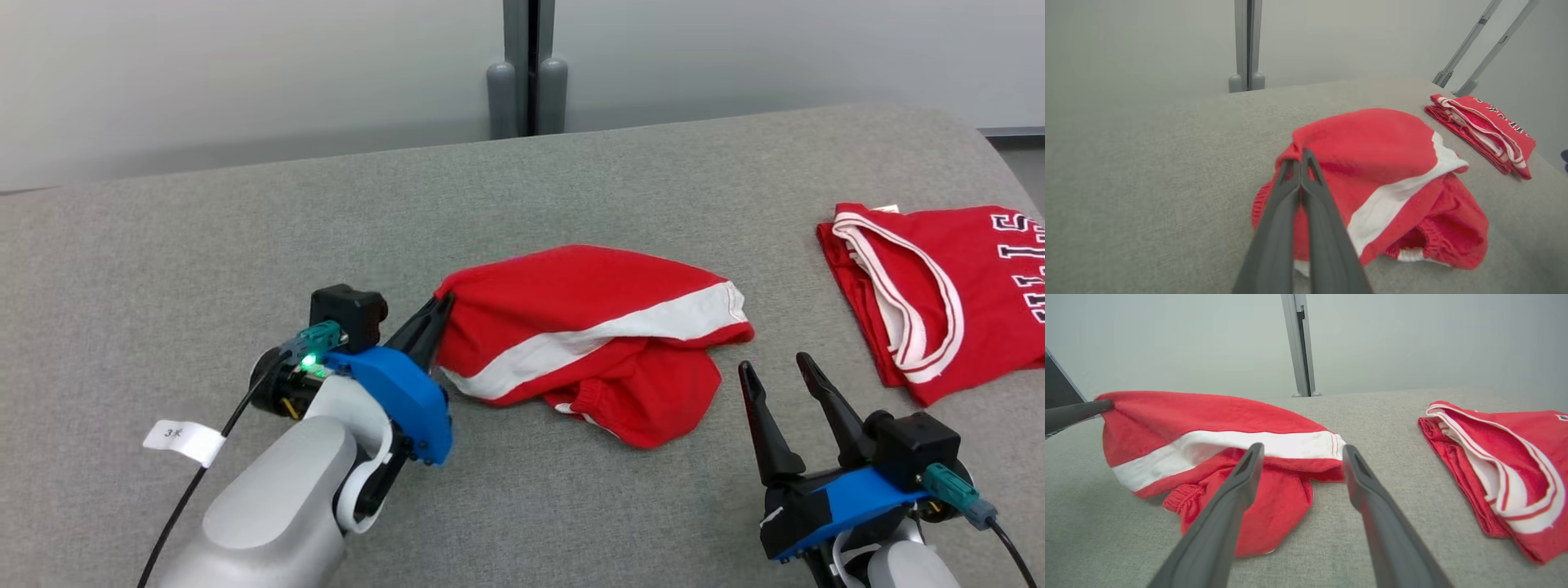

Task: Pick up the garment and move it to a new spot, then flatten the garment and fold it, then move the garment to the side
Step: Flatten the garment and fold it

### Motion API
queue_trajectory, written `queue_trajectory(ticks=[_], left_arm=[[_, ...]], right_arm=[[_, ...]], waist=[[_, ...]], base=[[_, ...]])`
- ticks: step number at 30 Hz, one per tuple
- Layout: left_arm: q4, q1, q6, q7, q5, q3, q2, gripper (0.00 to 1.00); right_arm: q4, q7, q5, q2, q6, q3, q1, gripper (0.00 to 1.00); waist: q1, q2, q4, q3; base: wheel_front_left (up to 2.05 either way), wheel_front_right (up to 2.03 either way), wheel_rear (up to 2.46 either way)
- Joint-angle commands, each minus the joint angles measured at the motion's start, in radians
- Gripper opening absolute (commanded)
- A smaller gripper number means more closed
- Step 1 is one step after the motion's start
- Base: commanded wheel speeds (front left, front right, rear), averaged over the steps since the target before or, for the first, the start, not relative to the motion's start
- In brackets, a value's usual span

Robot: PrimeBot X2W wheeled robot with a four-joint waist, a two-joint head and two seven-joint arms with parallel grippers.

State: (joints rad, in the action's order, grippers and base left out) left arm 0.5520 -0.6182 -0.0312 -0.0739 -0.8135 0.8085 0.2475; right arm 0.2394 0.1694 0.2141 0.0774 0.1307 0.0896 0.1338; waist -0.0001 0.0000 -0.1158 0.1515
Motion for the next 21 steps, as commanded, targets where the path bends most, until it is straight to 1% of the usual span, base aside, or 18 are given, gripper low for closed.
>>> queue_trajectory(ticks=[1,4,6,7,8,9,13,16,21], left_arm=[[0.028,0.015,0.012,0.009,0.012,0.004,0.022,0.0],[0.075,0.008,0.03,0.009,0.023,0.004,0.038,0.0],[0.1,-0.009,0.046,-0.005,0.023,-0.007,0.036,0.0],[0.111,-0.017,0.05,-0.015,0.022,-0.012,0.032,0.12],[0.12,-0.018,0.047,-0.021,0.018,-0.013,0.026,0.66],[0.129,-0.019,0.042,-0.03,0.014,-0.015,0.019,1.0],[0.145,-0.027,0.027,-0.082,0.003,-0.036,0.004,1.0],[0.134,0.002,0.025,-0.119,-0.01,-0.049,0.002,1.0],[0.058,0.091,0.057,-0.153,-0.035,-0.081,0.03,1.0]], right_arm=[[-0.007,0.0,-0.005,-0.003,0.0,0.0,0.005,1.0],[-0.01,0.0,-0.007,-0.004,0.0,0.001,0.018,1.0],[-0.01,-0.002,-0.007,-0.003,0.0,0.003,0.025,1.0],[-0.009,-0.002,-0.007,-0.003,0.0,0.005,0.028,1.0],[-0.007,-0.002,-0.005,-0.001,0.0,0.007,0.029,1.0],[-0.006,-0.001,-0.004,-0.001,0.0,0.009,0.03,1.0],[-0.001,0.002,0.001,0.003,0.0,0.01,0.035,1.0],[0.0,0.001,0.001,0.005,0.0,0.006,0.027,1.0],[-0.008,0.002,0.003,0.006,0.0,-0.005,0.01,1.0]], waist=[[0.0001,0.0,0.024,0.019],[0.0001,0.0,0.042,0.032],[0.0001,0.0,0.05,0.038],[0.0001,0.0,0.052,0.041],[0.0001,0.0,0.054,0.043],[0.0001,0.0,0.055,0.044],[0.0001,0.0,0.055,0.04],[0.0001,0.0,0.051,0.031],[0.0001,0.0,0.044,0.019]], base=[[0.0,0.0,0.0],[0.0,0.0,0.0],[0.0,0.0,0.0],[0.0,0.0,0.0],[0.0,0.0,0.0],[0.0,0.0,0.0],[0.0,0.0,0.0],[0.0,0.0,0.0],[0.0,0.0,0.0]])
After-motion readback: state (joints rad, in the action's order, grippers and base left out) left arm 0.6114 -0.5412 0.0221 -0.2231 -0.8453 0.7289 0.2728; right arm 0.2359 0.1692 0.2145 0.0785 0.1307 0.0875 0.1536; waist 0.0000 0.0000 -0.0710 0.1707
